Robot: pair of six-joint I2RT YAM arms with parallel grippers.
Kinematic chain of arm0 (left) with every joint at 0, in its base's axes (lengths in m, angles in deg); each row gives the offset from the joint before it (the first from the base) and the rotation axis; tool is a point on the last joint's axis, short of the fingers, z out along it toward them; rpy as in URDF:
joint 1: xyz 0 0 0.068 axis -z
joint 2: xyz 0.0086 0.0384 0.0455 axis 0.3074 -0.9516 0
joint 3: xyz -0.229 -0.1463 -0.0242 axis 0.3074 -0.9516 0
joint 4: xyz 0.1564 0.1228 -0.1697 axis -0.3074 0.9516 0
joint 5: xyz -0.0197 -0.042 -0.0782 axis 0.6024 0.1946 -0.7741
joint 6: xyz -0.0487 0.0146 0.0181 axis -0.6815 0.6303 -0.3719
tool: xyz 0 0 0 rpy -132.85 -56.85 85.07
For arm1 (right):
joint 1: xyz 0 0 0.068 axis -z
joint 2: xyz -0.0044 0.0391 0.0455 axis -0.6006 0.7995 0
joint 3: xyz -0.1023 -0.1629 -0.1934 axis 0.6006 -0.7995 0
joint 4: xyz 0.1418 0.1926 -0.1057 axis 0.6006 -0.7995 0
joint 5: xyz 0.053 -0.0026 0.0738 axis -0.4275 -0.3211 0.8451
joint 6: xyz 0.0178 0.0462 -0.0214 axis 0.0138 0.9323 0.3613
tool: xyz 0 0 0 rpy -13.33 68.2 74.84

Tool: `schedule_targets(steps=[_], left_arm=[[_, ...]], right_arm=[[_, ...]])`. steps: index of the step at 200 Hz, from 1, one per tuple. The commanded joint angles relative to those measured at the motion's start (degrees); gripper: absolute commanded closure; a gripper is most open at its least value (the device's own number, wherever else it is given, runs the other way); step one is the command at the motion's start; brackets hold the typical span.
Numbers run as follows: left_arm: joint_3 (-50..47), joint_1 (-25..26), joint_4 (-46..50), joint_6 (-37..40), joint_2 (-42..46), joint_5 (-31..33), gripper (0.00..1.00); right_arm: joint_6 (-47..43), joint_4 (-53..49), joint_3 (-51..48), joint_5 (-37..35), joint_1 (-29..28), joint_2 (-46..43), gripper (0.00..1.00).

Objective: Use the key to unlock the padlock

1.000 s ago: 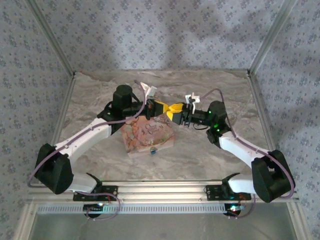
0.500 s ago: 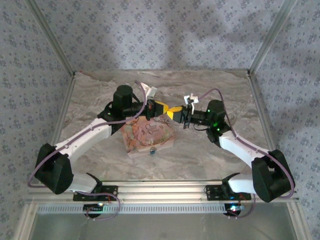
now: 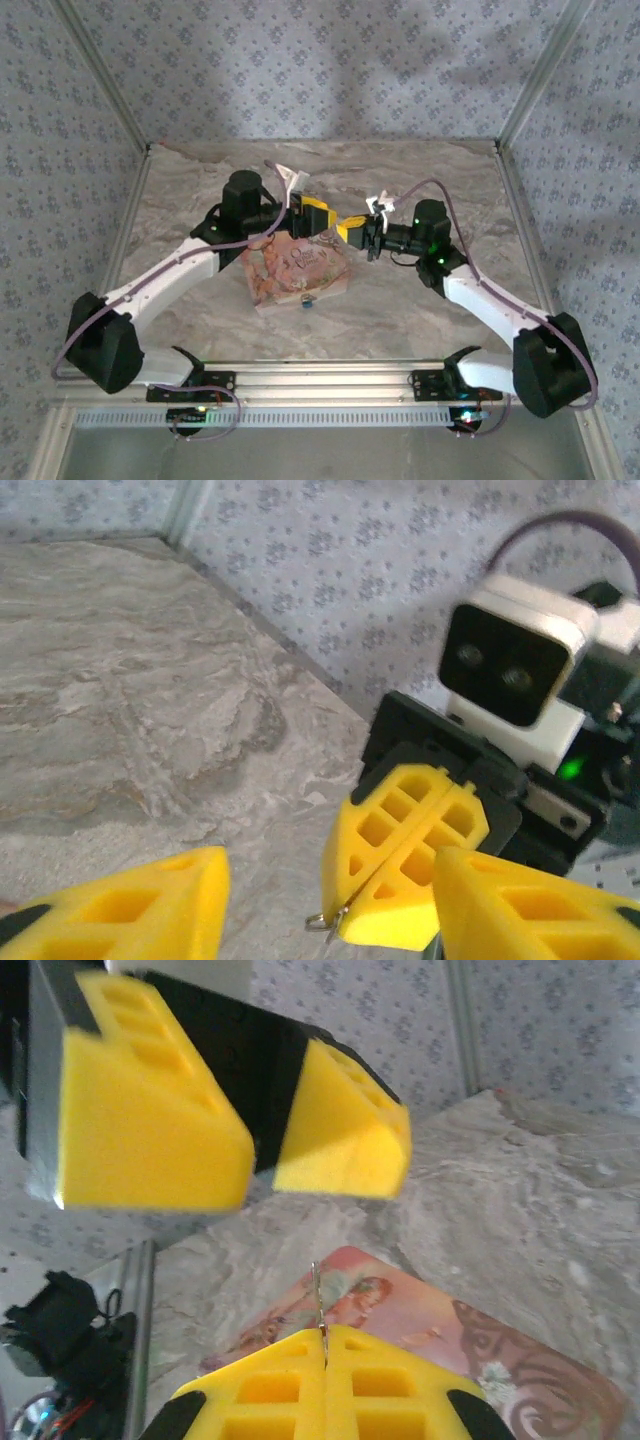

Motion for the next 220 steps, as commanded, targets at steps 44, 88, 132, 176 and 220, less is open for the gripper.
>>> schedule_targets(steps=[44,88,132,176,220], left_arm=[[5.4,-3.5,14.8,-17.0,2.0,9.6,0.38],[6.1,-1.8,14.0,-32.6,-0.4,10.6,0.42],[6.1,0.7,12.4,-39.6,-2.9,11.9,0.50],[6.1,1.8,10.0,-41.8,-5.3,10.6,0.60],[6.1,2.1,8.2,-43.0,-7.0,9.2,0.65]], right_arm=[[-34.3,-13.2,1.4,-39.0,-9.9,-7.3,1.00],[-51.7,-6.7,0.0,-53.4,-16.9,-6.0,1.00],[-57.9,-3.0,-0.1,-58.0,-20.4,-3.6,1.00],[-58.9,-1.0,0.2,-58.8,-21.4,-1.8,1.00],[-59.3,-0.4,0.9,-58.5,-21.5,-1.0,1.00]])
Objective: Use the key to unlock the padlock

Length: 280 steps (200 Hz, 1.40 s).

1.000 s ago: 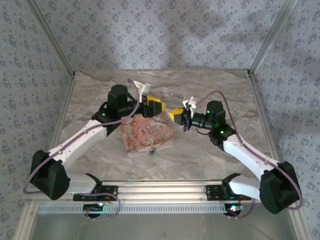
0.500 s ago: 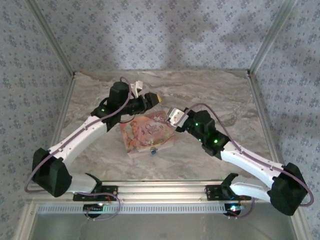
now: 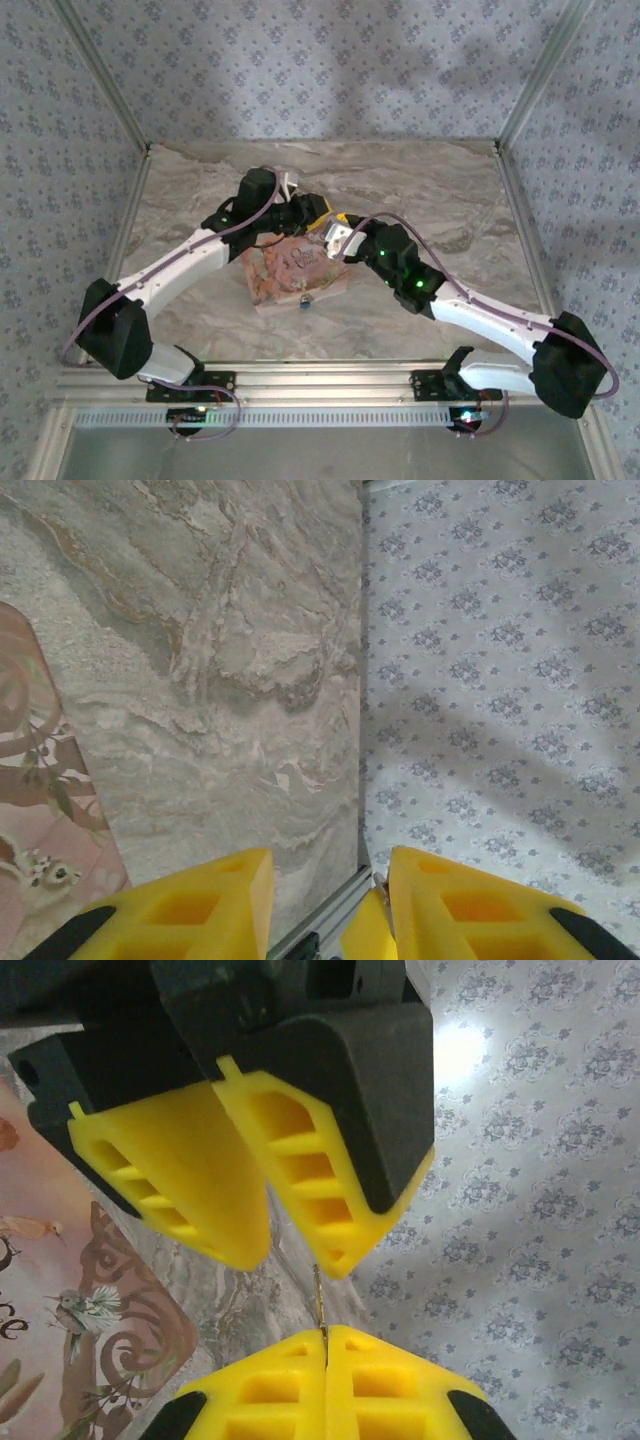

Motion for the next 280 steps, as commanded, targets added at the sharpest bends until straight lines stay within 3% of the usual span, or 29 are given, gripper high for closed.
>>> schedule_targets(steps=[1,32,127,138,162,183,197,228,248,280], left_arm=[[1.5,0.6,-2.5,-2.3,-1.0,-1.5,0.65],[1.6,0.7,-3.1,-2.5,-1.7,-2.1,0.70],[3.2,0.7,-2.4,0.9,-2.9,-3.8,1.00],[3.9,0.6,-1.0,3.6,-2.6,-3.3,1.00],[4.9,0.2,0.4,13.2,-1.7,-2.4,1.00],[5.1,-0.5,2.0,22.7,-0.5,-2.6,1.00],[5.9,-1.0,4.6,28.5,0.1,-3.6,1.00],[7.6,-1.6,9.9,41.5,1.1,-9.8,1.00],[7.1,-1.7,11.6,47.4,2.1,-12.8,1.00],[6.7,-1.7,12.7,52.1,3.2,-15.9,1.00]], right_arm=[[-1.2,2.4,0.8,-1.2,-0.5,0.4,1.00],[-1.5,2.5,1.5,-1.4,-0.4,1.2,1.00],[1.1,0.4,3.7,-1.5,0.0,3.0,1.00],[3.2,-1.5,3.7,0.3,0.9,2.1,0.91],[11.9,-9.2,3.6,11.3,5.4,-1.4,0.63],[21.3,-15.4,4.0,28.3,12.5,-4.1,0.43],[28.6,-15.9,4.3,41.7,18.4,-4.5,0.36],[45.2,-10.2,5.3,64.1,27.8,-1.2,0.28],[50.1,-9.4,7.7,71.8,29.2,2.3,0.29],[55.1,-5.5,9.5,77.3,28.7,6.4,0.32]])
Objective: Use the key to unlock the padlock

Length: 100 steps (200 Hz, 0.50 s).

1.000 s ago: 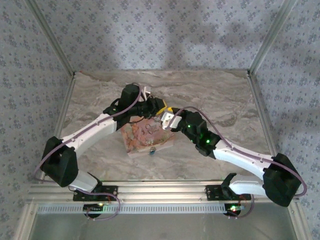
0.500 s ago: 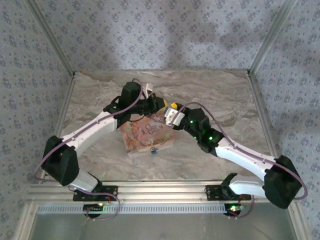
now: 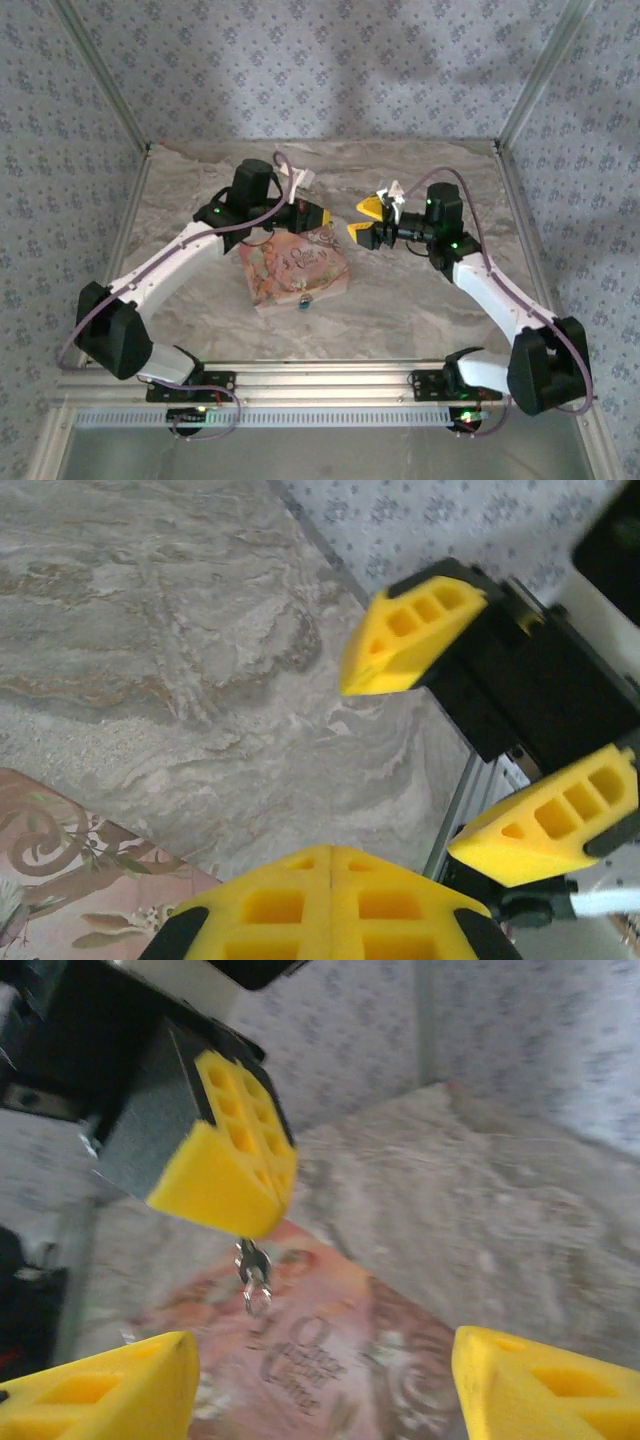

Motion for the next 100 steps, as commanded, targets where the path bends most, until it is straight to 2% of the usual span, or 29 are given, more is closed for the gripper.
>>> schedule_targets(steps=[1,59,100], left_arm=[[1.1,-0.1,2.3,8.3,2.5,-4.9,1.00],[0.6,-0.1,1.2,8.4,2.5,-7.2,1.00],[0.3,-0.1,0.6,7.9,2.6,-7.2,1.00]], right_arm=[[8.1,3.7,2.5,11.2,-0.4,2.3,0.32],[6.9,1.9,4.9,12.2,-3.5,5.5,0.37],[5.6,-0.5,6.4,12.7,-5.2,7.0,0.46]])
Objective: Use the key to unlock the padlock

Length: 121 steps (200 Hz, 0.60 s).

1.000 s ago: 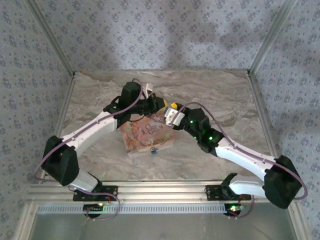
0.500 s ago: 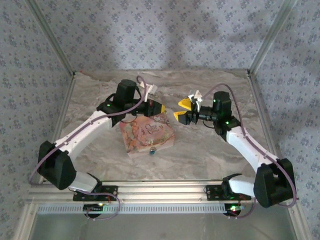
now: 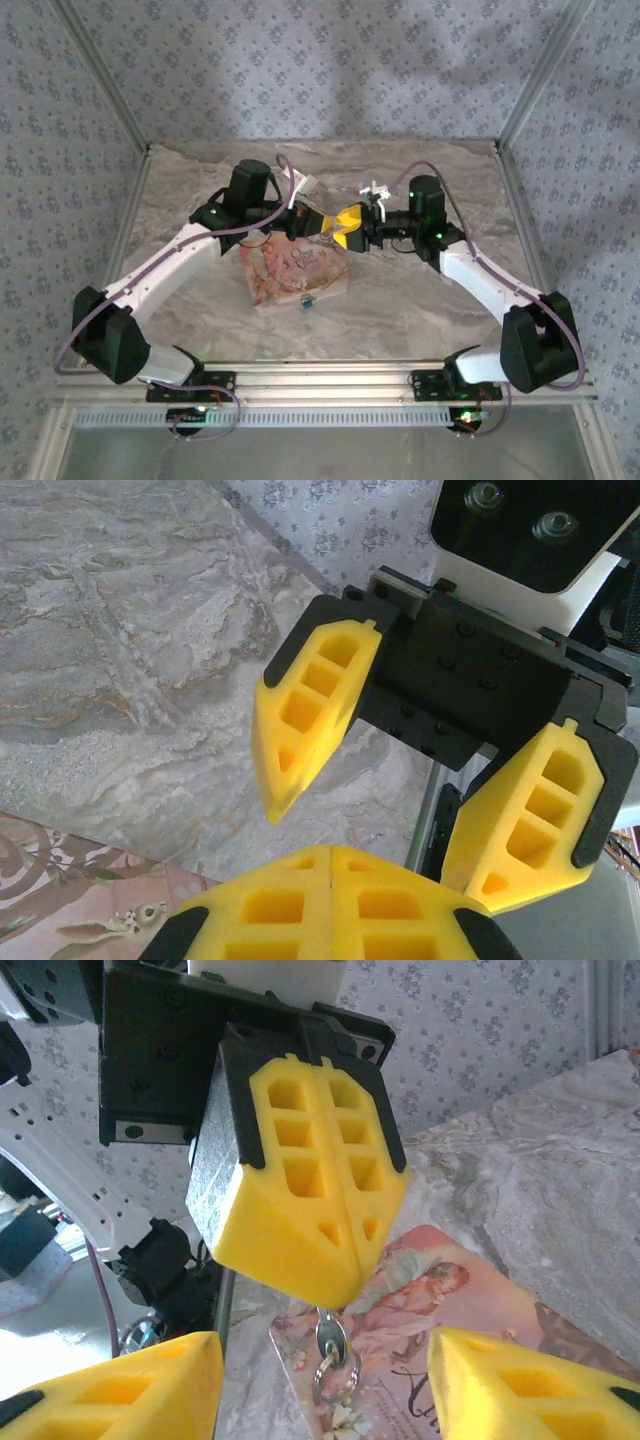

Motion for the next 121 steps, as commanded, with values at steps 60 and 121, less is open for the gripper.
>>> schedule_targets(steps=[60,121], left_arm=[[0.3,-0.1,-1.0,0.9,1.2,-1.3,1.00],[0.0,-0.1,-1.0,1.0,1.2,-1.1,1.00]], right_arm=[[-2.3,-4.9,3.1,2.9,-1.9,1.5,0.62],[-3.8,-7.4,3.3,1.9,-1.8,1.3,0.82]])
